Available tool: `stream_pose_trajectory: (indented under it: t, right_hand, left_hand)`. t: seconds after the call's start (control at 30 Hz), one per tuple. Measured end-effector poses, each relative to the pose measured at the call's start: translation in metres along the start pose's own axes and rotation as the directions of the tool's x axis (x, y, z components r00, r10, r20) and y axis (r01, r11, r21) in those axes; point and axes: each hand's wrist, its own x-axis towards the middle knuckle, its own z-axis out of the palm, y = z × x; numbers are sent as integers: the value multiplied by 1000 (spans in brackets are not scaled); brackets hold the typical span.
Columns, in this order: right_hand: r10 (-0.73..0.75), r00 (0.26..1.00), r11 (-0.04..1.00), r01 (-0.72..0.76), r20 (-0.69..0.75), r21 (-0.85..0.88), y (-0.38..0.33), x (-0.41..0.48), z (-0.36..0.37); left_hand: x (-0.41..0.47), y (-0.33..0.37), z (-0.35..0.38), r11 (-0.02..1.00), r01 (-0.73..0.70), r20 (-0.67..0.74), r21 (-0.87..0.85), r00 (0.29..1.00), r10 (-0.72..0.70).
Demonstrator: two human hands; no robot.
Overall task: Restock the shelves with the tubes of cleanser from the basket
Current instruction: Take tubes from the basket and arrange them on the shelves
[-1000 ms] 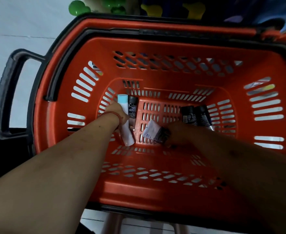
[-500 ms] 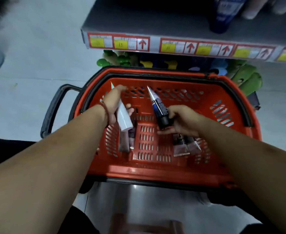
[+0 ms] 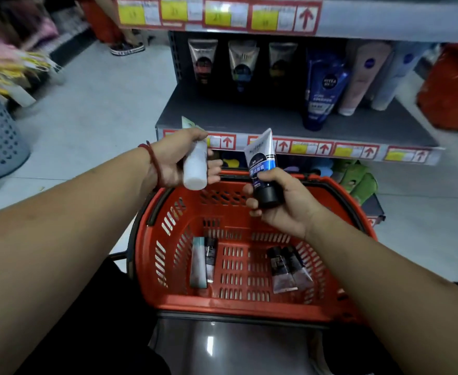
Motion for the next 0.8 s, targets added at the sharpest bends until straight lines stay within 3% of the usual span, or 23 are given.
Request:
stream_pose_trajectory:
  t: [0.1, 0.33, 0.43, 0.53, 0.67, 0.8]
  right_hand:
    - [-56, 993, 998, 57, -100, 12, -11, 2, 10]
    - [-93, 965, 993, 107, -246, 43, -30, 15, 14]
    - [-111, 962, 992, 122, -248, 28, -37, 23, 14]
    - [-158, 960, 987, 145, -233, -74, -44, 31, 14]
    - [-244, 942, 947, 179, -233, -266, -48, 39, 16]
    - [-288, 926, 931, 211, -244, -299, -46, 47, 19]
  left_hand:
    - [-11, 5, -5, 992, 36, 31, 122, 999, -40]
    - [-12, 8, -15, 994, 51, 78, -96, 996, -43]
    - [-15, 13, -16, 990, 122, 122, -71, 986, -112]
    - [-18, 16, -13, 996, 90, 109, -17, 990, -87]
    - [-13, 23, -14, 982, 6, 121, -187, 993, 17]
    - [-5, 30, -19, 937, -37, 131, -347, 988, 87]
